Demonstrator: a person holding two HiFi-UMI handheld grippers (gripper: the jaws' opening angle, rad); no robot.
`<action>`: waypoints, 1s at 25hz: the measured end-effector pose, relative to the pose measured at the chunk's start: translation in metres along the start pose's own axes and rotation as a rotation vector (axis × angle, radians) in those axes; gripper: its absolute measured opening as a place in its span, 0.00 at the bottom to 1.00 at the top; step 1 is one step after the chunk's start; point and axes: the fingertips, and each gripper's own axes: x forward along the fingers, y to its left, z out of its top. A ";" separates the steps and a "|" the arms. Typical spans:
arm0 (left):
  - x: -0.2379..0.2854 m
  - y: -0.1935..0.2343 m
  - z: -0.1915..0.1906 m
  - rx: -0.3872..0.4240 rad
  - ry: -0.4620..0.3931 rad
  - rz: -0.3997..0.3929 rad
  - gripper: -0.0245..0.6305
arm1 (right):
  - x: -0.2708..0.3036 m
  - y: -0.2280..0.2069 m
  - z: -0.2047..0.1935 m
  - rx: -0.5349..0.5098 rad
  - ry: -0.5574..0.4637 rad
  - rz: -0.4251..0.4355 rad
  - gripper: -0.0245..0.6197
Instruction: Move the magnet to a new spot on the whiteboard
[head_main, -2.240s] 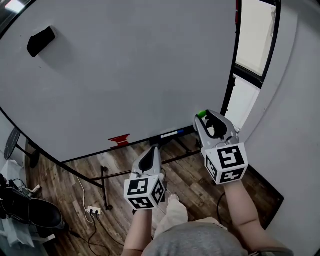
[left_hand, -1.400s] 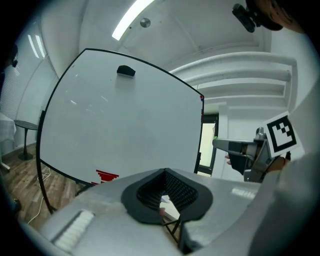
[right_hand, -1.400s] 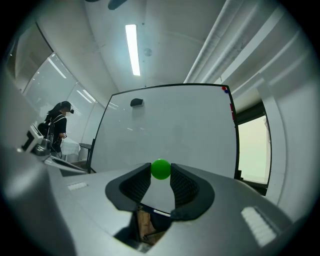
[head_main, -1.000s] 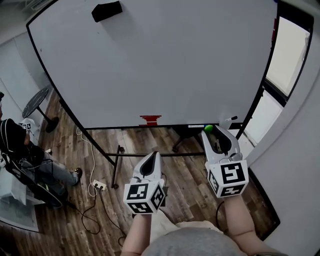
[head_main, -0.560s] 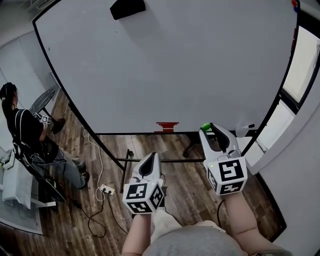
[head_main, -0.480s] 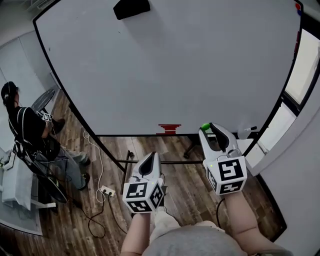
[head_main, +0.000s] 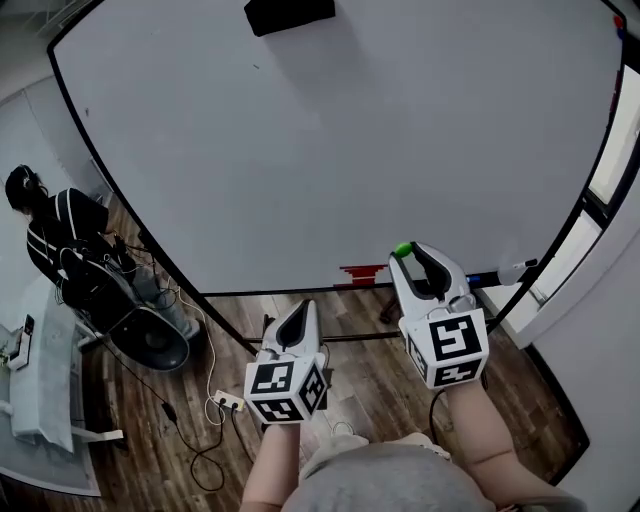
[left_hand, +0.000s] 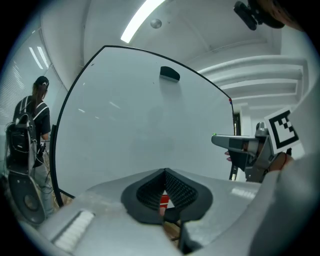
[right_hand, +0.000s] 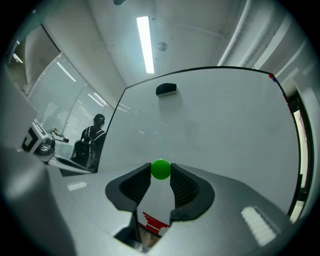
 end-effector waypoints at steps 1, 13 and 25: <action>0.003 0.007 0.001 0.003 0.001 -0.005 0.04 | 0.007 0.004 0.000 0.002 -0.001 -0.005 0.23; 0.037 0.076 0.013 0.017 0.021 -0.078 0.04 | 0.091 0.040 0.001 -0.008 -0.002 -0.045 0.23; 0.070 0.114 0.000 -0.051 0.045 -0.095 0.04 | 0.161 0.047 -0.009 -0.048 0.041 -0.052 0.23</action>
